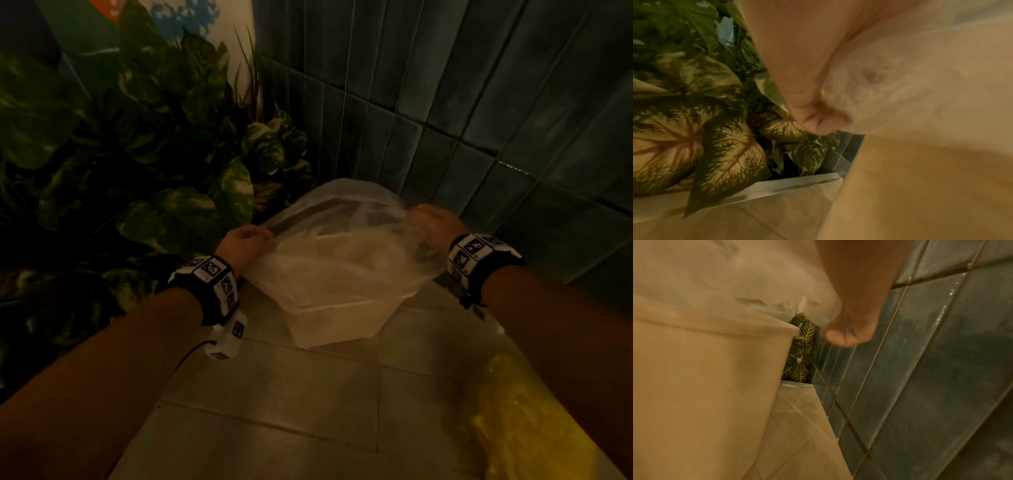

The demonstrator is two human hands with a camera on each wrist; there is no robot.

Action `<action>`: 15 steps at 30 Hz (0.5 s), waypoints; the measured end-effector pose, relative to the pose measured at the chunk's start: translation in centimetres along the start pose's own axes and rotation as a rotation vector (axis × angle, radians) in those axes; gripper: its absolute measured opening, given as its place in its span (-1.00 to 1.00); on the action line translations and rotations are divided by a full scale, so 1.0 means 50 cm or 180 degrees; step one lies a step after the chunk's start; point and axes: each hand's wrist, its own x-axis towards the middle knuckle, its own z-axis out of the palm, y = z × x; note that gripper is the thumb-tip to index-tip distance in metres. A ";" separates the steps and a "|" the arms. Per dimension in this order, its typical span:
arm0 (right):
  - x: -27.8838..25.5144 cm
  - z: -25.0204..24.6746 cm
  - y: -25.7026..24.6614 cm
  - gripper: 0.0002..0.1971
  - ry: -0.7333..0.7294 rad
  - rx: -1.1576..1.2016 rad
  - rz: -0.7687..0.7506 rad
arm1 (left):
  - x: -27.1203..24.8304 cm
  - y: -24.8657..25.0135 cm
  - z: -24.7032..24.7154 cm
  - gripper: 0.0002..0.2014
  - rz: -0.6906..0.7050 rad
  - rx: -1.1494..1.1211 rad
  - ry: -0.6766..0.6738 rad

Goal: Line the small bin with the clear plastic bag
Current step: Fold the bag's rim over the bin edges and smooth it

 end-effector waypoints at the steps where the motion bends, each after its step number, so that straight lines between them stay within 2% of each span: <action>1: -0.001 0.000 -0.004 -0.67 0.0006 0.0002 0.0022 | -0.002 0.002 0.003 -0.79 -0.0064 0.0078 0.0010; 3: -0.004 0.006 -0.010 -0.68 0.0124 0.0100 0.0025 | -0.002 0.002 0.008 -0.79 -0.0081 0.0262 0.0019; 7: 0.007 0.023 -0.006 -0.92 -0.0032 0.0178 0.0060 | 0.004 0.008 0.010 -0.42 -0.0012 0.0281 -0.0084; 9: 0.007 0.029 -0.008 -0.92 -0.0198 0.0106 0.0125 | 0.007 0.007 0.011 -0.39 -0.0075 0.0493 -0.0079; 12: 0.011 0.037 0.006 -0.75 -0.0244 -0.0161 0.0280 | 0.010 -0.007 0.018 -0.49 0.0062 0.0490 0.0241; 14: 0.007 0.041 0.017 -0.70 -0.0307 -0.0286 0.0422 | 0.005 -0.020 0.022 -0.68 0.0211 0.0593 0.0489; 15: 0.003 0.043 0.022 -0.68 -0.0376 -0.0333 0.0523 | 0.001 -0.025 0.024 -0.77 0.0240 0.0718 0.0408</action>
